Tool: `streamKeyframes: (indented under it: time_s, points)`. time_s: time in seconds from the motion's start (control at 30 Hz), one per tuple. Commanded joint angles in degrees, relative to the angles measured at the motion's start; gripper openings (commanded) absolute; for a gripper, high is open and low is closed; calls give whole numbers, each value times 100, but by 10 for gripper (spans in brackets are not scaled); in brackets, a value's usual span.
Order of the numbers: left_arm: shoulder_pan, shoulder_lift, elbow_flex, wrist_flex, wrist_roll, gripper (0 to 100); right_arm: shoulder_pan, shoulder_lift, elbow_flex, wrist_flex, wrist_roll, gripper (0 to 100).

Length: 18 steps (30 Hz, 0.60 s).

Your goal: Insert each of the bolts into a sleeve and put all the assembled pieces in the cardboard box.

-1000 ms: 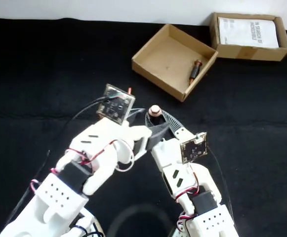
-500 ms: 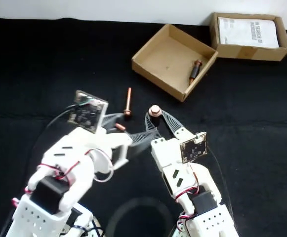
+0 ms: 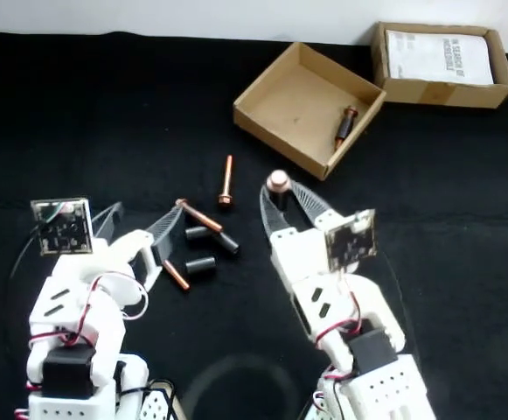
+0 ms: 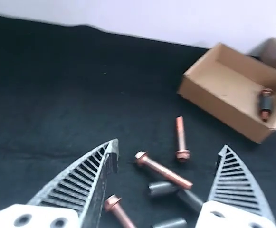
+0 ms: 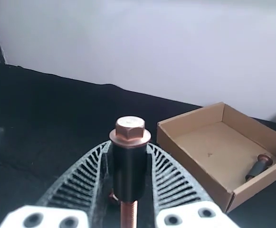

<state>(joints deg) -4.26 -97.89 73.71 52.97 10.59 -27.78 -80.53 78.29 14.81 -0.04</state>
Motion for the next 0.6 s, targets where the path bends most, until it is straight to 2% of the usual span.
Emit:
streamKeyframes:
  time_s: [0.0,0.23,0.57]
  points:
    - [-233,-541,488,-18,9,322,303,1156,-1393,-22,18,6]
    - [-259,-602,1121,-26,26,322,734,3732,-3714,-22,18,6]
    - [-435,-602,1868,-35,9,322,796,6932,-6809,-22,18,6]
